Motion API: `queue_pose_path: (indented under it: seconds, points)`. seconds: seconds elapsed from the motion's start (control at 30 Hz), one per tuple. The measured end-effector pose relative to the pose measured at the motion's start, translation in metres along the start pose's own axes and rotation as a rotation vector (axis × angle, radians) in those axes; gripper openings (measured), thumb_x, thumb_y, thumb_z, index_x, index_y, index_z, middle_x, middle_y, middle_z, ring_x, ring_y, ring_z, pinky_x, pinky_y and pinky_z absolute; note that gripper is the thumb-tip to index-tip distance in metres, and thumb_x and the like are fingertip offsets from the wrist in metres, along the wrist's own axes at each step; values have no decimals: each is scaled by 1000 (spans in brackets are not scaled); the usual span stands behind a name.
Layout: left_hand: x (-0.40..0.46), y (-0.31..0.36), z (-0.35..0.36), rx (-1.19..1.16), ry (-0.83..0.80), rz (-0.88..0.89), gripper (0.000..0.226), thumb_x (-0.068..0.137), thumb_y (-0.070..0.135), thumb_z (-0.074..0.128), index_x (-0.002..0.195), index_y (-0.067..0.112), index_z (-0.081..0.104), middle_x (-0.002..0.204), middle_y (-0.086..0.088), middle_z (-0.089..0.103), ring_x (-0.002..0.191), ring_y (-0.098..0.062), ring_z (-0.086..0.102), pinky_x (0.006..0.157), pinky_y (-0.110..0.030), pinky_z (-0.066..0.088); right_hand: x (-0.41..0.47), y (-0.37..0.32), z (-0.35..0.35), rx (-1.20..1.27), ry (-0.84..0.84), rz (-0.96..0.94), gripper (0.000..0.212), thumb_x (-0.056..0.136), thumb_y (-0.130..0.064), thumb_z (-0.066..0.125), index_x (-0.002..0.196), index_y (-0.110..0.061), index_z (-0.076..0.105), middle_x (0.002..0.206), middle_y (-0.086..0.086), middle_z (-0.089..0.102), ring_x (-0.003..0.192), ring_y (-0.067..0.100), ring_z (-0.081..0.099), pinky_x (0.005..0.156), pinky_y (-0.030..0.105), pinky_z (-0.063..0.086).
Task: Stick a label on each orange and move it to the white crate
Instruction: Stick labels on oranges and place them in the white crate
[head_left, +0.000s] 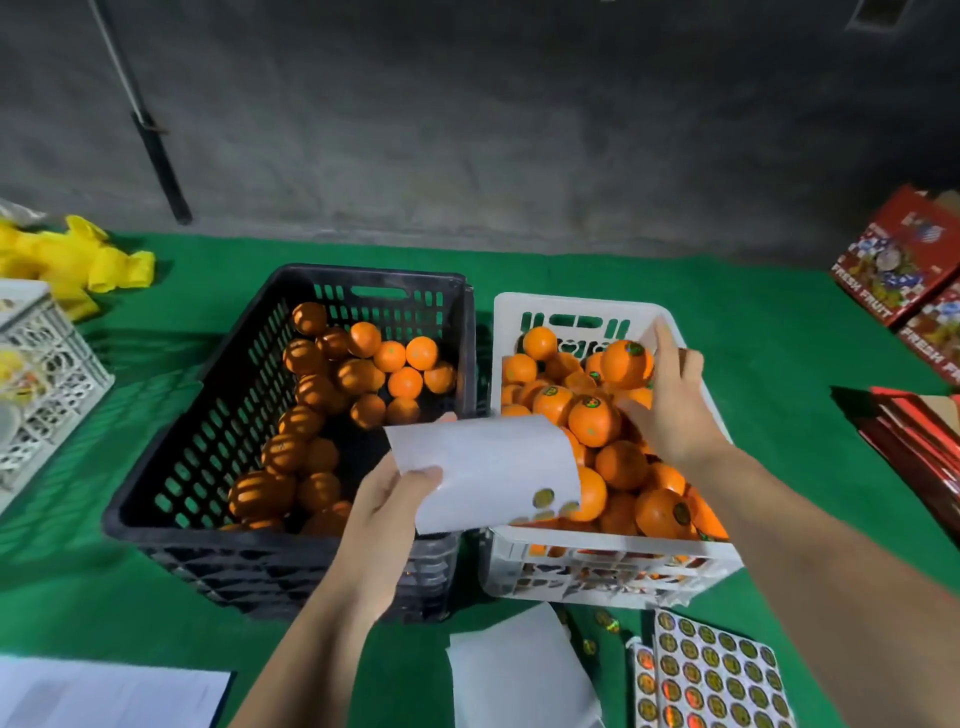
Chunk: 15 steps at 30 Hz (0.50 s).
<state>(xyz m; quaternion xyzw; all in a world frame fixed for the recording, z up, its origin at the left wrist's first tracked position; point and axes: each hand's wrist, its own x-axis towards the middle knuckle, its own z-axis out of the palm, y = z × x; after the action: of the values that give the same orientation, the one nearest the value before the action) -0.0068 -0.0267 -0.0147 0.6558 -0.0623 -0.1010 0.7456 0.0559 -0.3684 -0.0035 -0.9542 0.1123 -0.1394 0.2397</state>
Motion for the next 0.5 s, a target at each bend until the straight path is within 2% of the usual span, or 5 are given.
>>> queue_pose_path:
  seconds: [0.07, 0.17, 0.3, 0.4, 0.5]
  points:
    - [-1, -1, -4, 56, -76, 19, 53, 96, 28, 51, 143, 51, 60, 141, 22, 65, 130, 7, 57, 104, -23, 41, -13, -4, 14, 49, -7, 62, 95, 97, -26, 74, 167, -22, 10, 152, 20, 31, 139, 42, 40, 117, 53, 36]
    - [-2, -5, -14, 97, -154, 51, 57, 103, 26, 49, 155, 51, 45, 153, 26, 53, 141, 4, 49, 114, -23, 37, -63, -29, 33, 514, 187, 98, 44, 104, -60, 49, 133, -28, 58, 123, 1, 60, 116, 14, 57, 106, 51, 46]
    - [-2, -4, -15, 205, -262, 80, 57, 110, 42, 51, 163, 48, 29, 161, 32, 39, 146, 7, 40, 108, -6, 38, -116, -61, 49, 1020, -74, 313, 72, 75, -101, 39, 108, -49, 77, 108, -16, 79, 103, 0, 72, 88, 33, 53]
    - [2, 0, -15, 221, -215, 48, 54, 113, 33, 49, 163, 40, 31, 153, 31, 50, 142, 4, 48, 110, -13, 43, -119, -62, 48, 981, -390, 201, 61, 78, -90, 59, 122, -50, 72, 125, -14, 75, 118, 7, 69, 101, 40, 52]
    - [11, 8, -16, 218, -237, -14, 44, 114, 27, 48, 157, 32, 41, 147, 19, 60, 139, -4, 54, 115, -31, 45, -100, -51, 46, 1082, -330, 118, 46, 89, -59, 74, 124, -29, 76, 123, 4, 77, 116, 26, 72, 95, 46, 57]
